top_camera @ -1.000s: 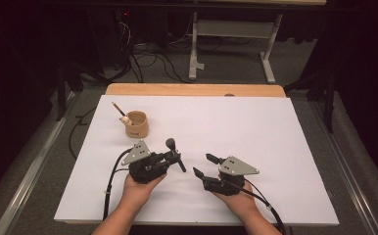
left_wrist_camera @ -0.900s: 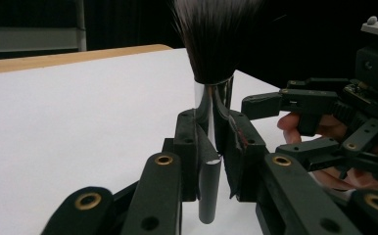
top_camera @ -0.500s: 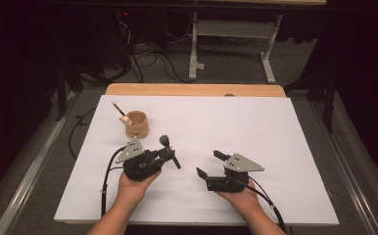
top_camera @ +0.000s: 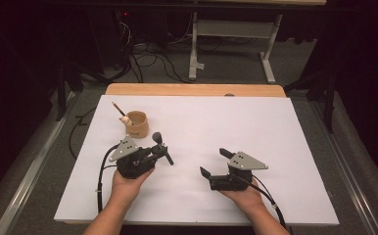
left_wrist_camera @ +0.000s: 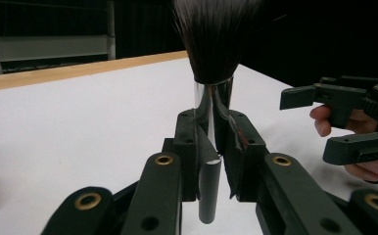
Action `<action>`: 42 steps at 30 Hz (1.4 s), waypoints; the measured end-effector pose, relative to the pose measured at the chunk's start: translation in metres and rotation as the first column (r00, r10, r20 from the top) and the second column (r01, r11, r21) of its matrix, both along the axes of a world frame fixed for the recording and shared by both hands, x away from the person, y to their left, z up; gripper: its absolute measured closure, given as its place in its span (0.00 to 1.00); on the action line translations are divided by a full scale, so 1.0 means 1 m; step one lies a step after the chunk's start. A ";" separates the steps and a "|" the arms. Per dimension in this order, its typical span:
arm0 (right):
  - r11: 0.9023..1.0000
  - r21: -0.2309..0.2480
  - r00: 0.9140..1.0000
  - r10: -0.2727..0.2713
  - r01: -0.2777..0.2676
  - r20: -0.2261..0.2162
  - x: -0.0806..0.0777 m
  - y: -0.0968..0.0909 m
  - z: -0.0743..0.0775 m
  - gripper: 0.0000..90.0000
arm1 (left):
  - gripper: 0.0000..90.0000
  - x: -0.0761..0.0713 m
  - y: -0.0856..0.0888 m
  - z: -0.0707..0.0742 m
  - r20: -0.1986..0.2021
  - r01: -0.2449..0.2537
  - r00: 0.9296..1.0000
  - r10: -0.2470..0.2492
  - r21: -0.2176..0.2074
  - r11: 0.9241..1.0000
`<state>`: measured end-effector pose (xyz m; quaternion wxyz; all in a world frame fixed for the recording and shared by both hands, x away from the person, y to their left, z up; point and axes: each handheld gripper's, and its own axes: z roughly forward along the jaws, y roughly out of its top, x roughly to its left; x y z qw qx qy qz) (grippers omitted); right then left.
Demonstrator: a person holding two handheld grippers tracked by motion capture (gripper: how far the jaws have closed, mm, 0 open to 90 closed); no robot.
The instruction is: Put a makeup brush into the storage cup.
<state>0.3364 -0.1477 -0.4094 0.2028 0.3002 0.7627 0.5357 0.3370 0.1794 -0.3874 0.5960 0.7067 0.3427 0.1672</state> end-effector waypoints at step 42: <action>0.999 0.001 0.999 -0.034 0.034 -0.004 0.004 -0.010 0.001 0.01 | 0.85 0.001 0.054 0.016 0.029 -0.180 0.983 0.180 0.009 0.984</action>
